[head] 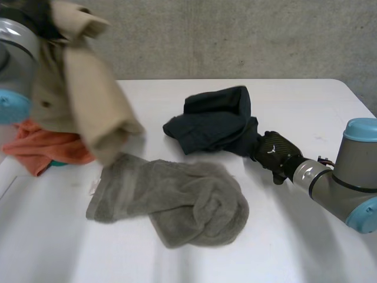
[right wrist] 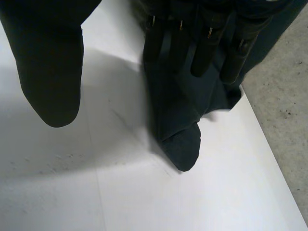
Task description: Fold the laundry.
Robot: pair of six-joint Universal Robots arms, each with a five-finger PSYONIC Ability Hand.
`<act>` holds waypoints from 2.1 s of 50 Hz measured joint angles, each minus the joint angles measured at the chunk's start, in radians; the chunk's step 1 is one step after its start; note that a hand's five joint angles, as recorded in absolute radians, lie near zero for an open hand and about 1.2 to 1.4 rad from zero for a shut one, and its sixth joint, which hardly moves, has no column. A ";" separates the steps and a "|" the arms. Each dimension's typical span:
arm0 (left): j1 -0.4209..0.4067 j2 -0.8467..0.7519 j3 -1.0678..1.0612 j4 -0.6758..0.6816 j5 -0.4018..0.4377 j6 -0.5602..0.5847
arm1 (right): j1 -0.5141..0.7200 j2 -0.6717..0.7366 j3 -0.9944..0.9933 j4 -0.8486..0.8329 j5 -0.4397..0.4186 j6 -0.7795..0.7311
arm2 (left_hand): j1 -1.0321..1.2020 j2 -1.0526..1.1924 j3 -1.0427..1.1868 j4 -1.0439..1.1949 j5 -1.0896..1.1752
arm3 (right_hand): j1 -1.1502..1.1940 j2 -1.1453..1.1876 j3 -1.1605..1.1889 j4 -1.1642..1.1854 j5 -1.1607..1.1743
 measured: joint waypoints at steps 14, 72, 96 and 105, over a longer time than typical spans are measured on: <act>0.167 -0.371 0.331 -0.090 0.038 0.125 | 0.024 0.003 -0.001 0.000 0.000 -0.002 | -0.669 -0.702 -0.699 -0.702 -0.636 | 0.000 0.000 0.000 0.000 0.000; -0.445 -0.061 -0.373 -0.114 0.086 -0.085 | 0.000 -0.129 -0.086 0.119 0.023 0.269 | 0.034 0.007 -0.006 -0.005 -0.005 | -0.271 -0.285 -0.287 -0.282 -0.241; 0.144 -0.215 0.354 -0.235 0.035 -0.047 | 0.027 -0.116 -0.089 0.128 0.034 0.247 | 0.034 0.011 0.001 0.000 -0.005 | -0.271 -0.285 -0.287 -0.282 -0.241; 0.189 -0.433 0.381 -0.258 -0.023 0.144 | 0.027 -0.093 -0.089 0.128 0.035 0.211 | 0.034 0.012 0.001 0.000 -0.005 | -0.271 -0.285 -0.287 -0.282 -0.241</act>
